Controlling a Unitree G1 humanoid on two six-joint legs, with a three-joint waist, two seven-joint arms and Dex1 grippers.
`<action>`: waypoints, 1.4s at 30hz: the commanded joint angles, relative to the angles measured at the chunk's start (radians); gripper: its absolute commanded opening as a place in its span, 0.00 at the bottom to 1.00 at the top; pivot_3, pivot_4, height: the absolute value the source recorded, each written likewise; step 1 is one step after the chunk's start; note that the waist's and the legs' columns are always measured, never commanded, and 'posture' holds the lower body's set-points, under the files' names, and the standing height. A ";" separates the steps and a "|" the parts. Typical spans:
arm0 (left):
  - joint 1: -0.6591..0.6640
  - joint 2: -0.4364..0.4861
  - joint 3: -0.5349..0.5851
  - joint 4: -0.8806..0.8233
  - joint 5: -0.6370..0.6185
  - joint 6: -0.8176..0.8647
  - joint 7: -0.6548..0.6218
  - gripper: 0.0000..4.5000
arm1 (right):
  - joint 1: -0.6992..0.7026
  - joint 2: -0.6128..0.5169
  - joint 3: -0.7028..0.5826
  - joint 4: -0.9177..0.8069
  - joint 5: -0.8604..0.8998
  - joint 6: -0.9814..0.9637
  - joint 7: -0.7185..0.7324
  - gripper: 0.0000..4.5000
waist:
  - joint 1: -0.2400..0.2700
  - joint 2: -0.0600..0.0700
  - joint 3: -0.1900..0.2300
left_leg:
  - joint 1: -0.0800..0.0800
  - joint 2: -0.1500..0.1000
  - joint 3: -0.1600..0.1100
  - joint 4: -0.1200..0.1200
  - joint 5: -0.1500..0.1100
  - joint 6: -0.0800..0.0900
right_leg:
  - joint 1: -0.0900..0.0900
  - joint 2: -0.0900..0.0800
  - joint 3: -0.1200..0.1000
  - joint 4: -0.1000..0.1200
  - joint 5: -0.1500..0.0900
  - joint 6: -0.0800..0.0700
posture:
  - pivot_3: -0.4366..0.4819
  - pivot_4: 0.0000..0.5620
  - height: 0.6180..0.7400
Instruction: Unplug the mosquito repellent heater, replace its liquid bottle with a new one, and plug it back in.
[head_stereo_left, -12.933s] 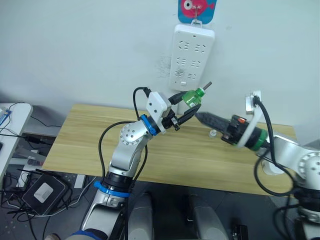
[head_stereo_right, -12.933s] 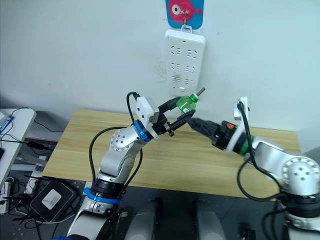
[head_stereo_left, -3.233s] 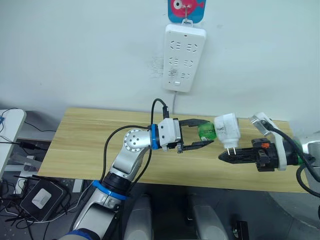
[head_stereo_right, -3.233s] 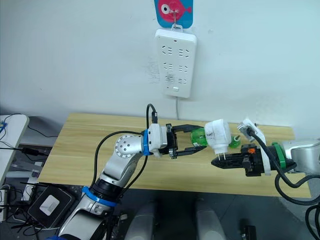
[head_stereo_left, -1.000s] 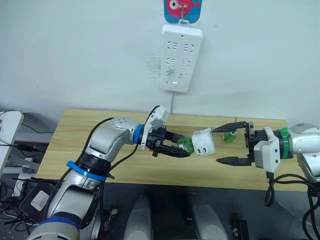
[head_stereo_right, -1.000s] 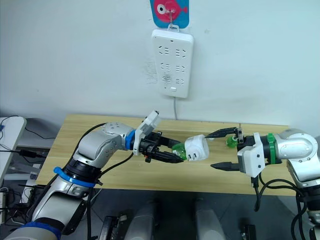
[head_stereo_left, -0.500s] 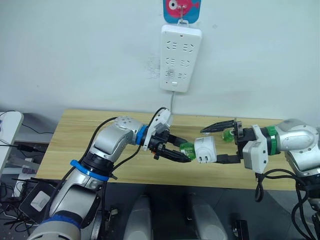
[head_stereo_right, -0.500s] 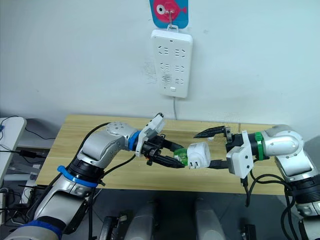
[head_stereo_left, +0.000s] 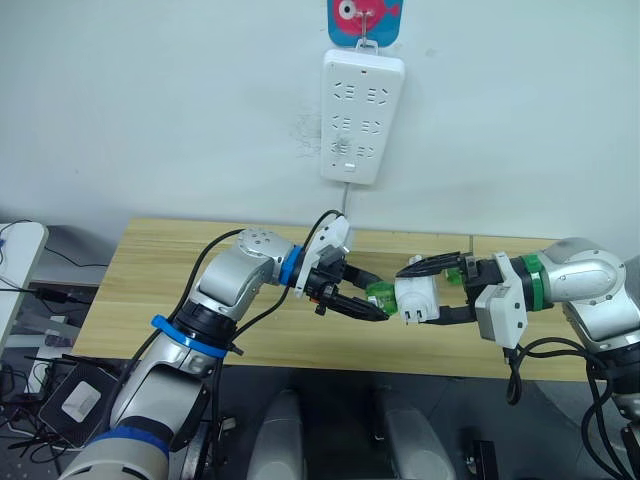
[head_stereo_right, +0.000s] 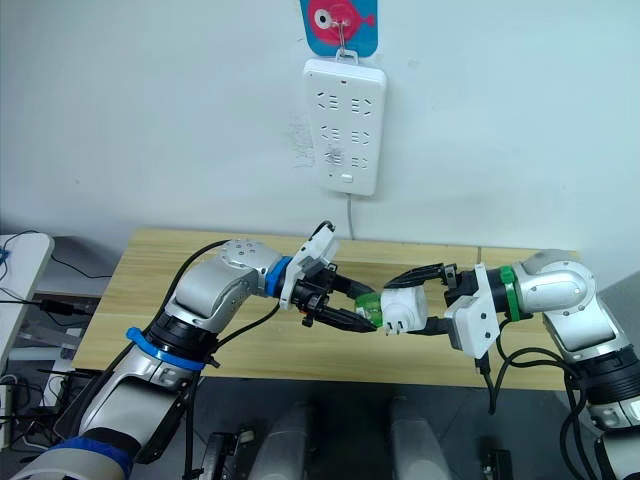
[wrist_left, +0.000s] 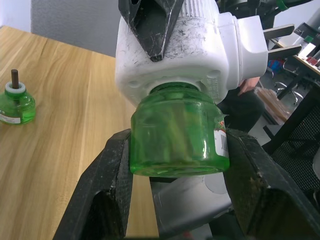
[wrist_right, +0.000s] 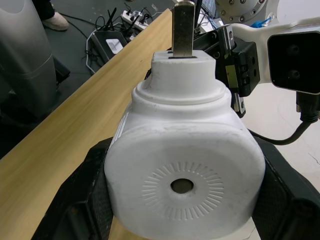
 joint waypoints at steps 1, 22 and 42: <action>-0.010 -0.013 -0.002 -0.016 0.005 -0.023 -0.004 0.49 | -0.015 -0.002 -0.012 -0.015 0.008 -0.007 -0.009 0.67 | 0.000 0.000 0.000 | 0.000 0.000 0.000 0.000 0.000 0.000 | 0.000 0.000 0.000 0.000 0.000 0.000 | 0.41 0.51 1.00; 0.150 0.026 0.050 -0.080 0.428 -0.675 0.448 1.00 | -0.065 0.156 -0.322 -0.207 0.526 1.834 -0.579 0.67 | 0.013 0.000 -0.001 | 0.000 0.000 -0.001 0.001 0.002 -0.003 | -0.001 -0.006 0.000 0.004 0.000 -0.002 | 0.48 0.48 1.00; 0.094 -0.056 -0.073 -0.018 0.729 -0.782 0.616 1.00 | -0.189 0.375 -0.506 -0.233 0.841 2.247 -1.015 0.67 | 0.020 0.001 -0.002 | -0.002 -0.002 0.000 -0.002 0.001 0.000 | -0.003 -0.004 -0.001 0.004 0.000 -0.002 | 0.47 0.47 1.00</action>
